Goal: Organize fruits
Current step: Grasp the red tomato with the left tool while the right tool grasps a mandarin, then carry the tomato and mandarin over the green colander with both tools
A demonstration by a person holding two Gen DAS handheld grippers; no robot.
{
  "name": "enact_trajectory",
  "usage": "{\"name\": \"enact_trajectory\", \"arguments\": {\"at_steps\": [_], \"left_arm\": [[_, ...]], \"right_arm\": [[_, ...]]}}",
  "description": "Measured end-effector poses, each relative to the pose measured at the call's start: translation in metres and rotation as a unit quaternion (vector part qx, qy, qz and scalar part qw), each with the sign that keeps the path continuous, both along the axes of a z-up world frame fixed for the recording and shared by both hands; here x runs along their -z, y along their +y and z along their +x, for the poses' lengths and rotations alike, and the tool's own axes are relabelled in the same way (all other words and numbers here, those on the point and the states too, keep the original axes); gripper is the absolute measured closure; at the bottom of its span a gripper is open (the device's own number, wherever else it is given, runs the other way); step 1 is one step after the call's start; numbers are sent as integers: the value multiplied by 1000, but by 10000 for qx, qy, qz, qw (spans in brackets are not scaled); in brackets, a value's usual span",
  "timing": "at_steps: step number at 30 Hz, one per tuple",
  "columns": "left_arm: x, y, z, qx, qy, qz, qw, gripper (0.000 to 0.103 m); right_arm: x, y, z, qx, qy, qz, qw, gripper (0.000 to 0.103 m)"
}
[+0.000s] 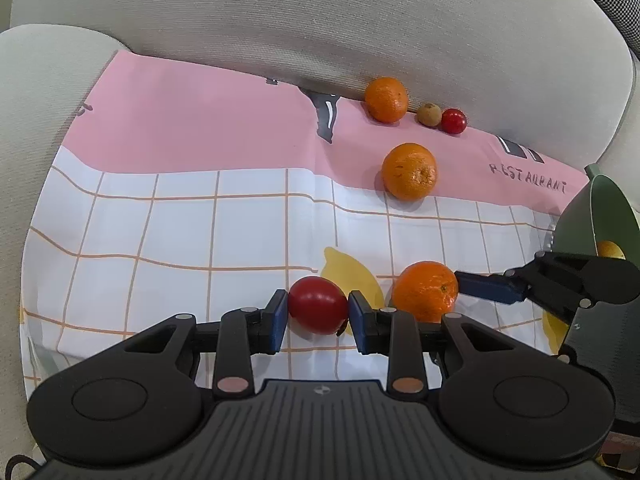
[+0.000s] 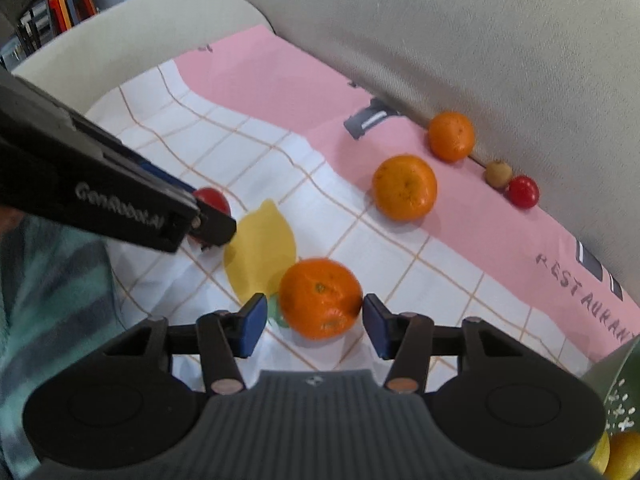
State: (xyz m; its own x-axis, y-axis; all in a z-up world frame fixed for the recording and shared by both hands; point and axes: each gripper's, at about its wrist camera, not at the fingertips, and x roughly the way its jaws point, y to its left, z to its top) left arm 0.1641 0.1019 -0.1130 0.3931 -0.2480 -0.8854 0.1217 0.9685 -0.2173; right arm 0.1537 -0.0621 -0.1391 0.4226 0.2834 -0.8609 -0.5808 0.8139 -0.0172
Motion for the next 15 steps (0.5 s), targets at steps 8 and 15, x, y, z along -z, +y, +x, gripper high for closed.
{"name": "enact_trajectory", "arguments": {"at_steps": [8,15], "left_arm": [[2,2,-1,21,-19,-55,10000,67],[-4,2,-3,4,-126,-4,9999,67]], "right_arm": [[3,-4,0,199,146,38,9997,64],[-6,-6,-4,190,42,106,9998,67]]}}
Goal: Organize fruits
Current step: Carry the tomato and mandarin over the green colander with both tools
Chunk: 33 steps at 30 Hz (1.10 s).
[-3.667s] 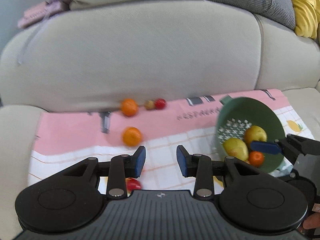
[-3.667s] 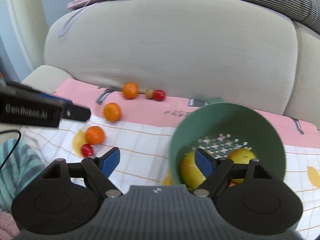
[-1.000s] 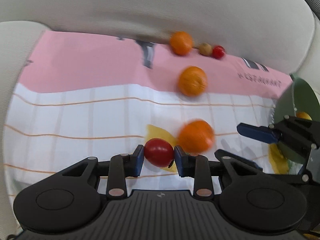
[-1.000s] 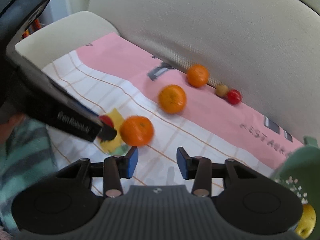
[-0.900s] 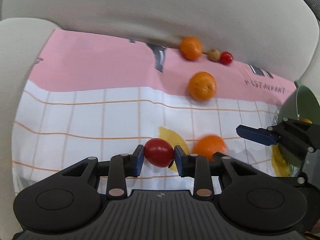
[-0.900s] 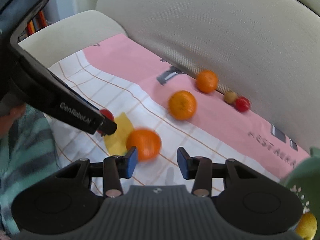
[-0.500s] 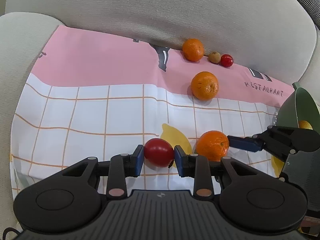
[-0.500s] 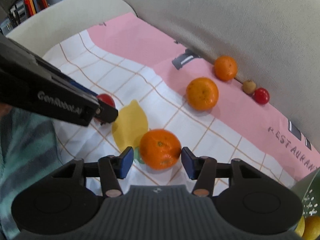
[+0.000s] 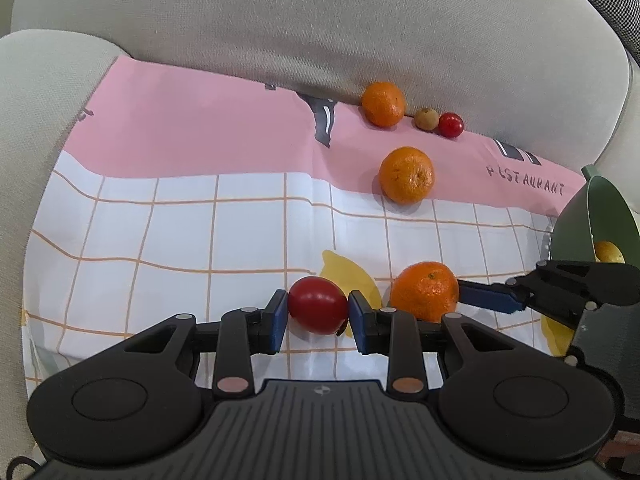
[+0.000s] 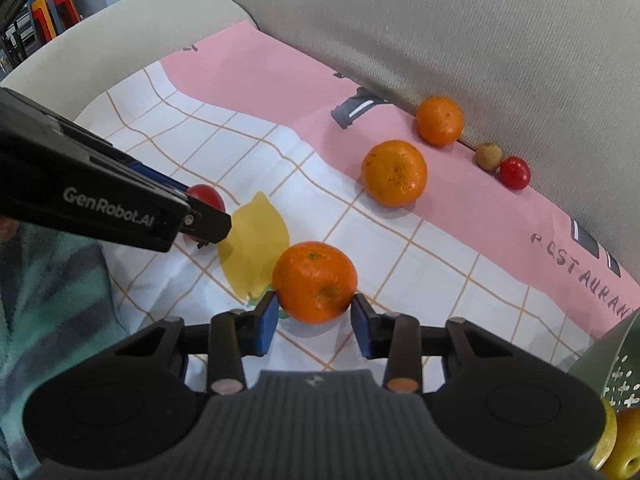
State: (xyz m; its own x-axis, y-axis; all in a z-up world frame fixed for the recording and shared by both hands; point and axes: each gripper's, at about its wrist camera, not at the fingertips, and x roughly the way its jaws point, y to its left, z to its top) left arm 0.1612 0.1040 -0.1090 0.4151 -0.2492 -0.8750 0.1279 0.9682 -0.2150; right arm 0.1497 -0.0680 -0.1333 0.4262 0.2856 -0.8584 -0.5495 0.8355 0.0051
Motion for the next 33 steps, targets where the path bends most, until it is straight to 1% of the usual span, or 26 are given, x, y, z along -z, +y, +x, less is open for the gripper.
{"name": "enact_trajectory", "arguments": {"at_steps": [8,16,21,27,33], "left_arm": [[-19,-8,-10,67,-139,-14,9999,67],[-54,-25,-25,224,-445,-67,9987,67],[-74,-46,-35,395,-661,3,9970,67],[-94,-79,-49,720,-871,97,9936,67],[-105,-111,-59,961,-951,-6,9908,67]], "right_arm": [[-19,-8,-12,-7,-232,135,9996,68],[-46,-28,-29,199,-582,318,9976,68],[-64,-48,-42,386,-805,421,9951,68],[-82,-76,-59,621,-985,575,9915,68],[-88,-104,-71,869,-1071,636,9884,68]]}}
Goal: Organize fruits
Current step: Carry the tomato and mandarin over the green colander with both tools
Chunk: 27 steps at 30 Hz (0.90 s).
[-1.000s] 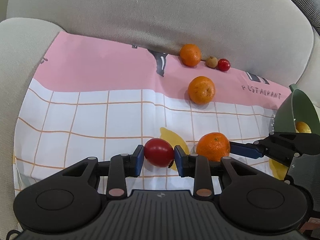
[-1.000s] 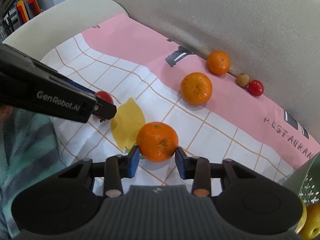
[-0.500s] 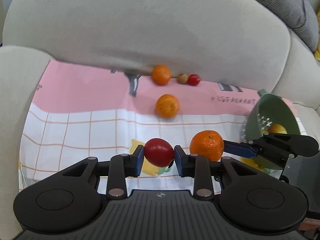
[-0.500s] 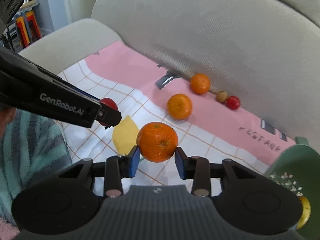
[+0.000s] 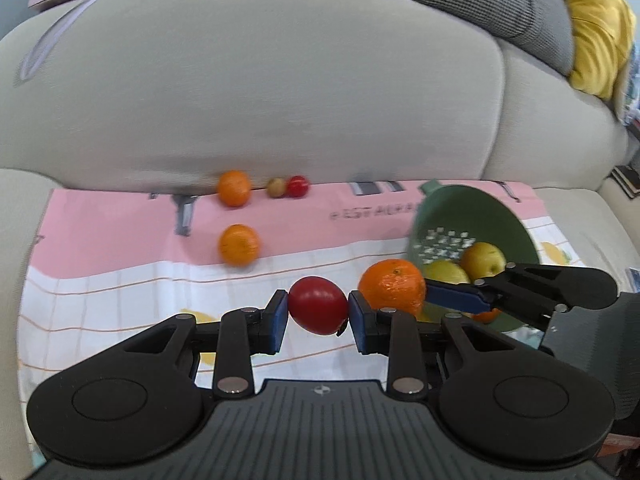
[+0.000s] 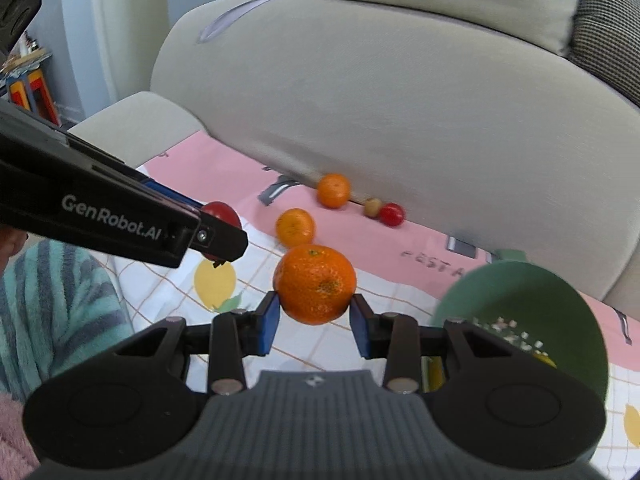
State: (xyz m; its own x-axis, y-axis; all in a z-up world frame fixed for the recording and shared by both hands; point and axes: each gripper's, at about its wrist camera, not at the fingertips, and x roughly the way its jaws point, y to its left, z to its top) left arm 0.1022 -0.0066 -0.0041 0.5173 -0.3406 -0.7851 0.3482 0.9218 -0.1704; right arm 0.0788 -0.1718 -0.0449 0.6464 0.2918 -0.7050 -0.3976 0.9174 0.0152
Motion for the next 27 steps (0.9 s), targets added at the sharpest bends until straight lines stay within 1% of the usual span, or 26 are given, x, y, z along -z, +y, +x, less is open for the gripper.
{"name": "enact_trajectory", "arguments": {"at_steps": [8,13,17,23,27], "left_arm": [[-5,-49,-5,435,-38,-51,9990,67],[-4,-80,0,715,-5,-68,9974,67],[3,-101,6,854,91,-91,9963,67],[11,-128,15,1085,191,-41,9939,67],[18,-147,21,1264,273,2,9916,67]], "right_arm": [[3,-44,-10,337,-14,-49,9994,68],[10,-72,-9,543,55,-137,9984,68],[14,-93,-4,622,63,-312,9976,68],[23,-118,11,684,46,-720,9950,68],[29,-132,21,733,137,-827,9938,68]]}}
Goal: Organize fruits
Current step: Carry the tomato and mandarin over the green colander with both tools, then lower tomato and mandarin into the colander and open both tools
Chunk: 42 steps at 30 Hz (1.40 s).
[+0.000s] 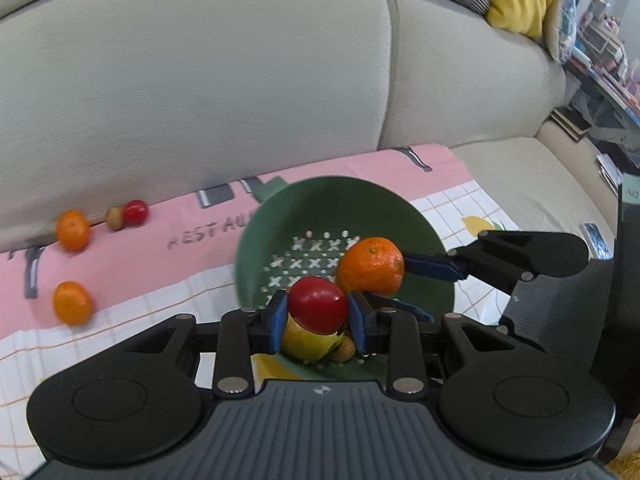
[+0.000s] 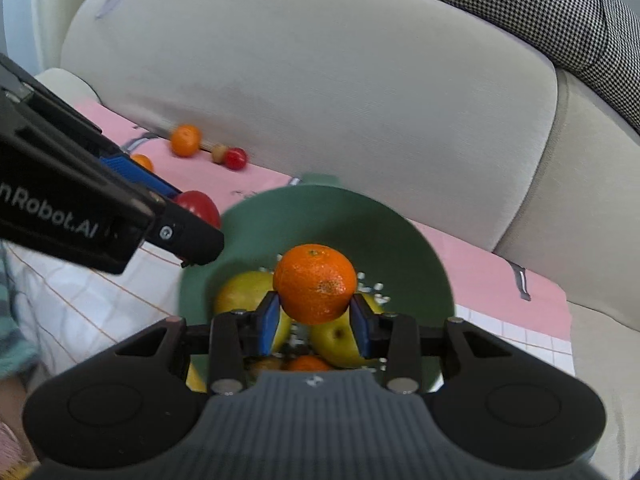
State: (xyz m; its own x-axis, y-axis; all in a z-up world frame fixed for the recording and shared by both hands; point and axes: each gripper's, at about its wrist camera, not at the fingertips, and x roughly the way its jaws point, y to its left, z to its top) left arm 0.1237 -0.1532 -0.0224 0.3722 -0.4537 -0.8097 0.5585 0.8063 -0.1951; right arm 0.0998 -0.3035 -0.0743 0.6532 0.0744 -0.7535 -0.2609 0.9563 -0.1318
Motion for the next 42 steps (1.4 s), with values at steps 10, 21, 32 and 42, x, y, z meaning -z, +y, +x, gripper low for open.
{"name": "enact_trajectory", "arguments": {"at_steps": [10,21,32,42], "left_arm": [[23,-26,9,281,192,211,9992,67],[44,-35,14,409,440,447,9972,67],[54,-35,14,400,625,546,9957,67],[54,-34,9,379,601,730,9948,56]], "right_arm": [[18,-12,14,2,194,-177,9997,68],[18,-2,12,-369,266,-392,9982,68],[29,4,7,-354,683,-297,9966,68],[40,-1,10,-181,1228,-131,9922,69]]}}
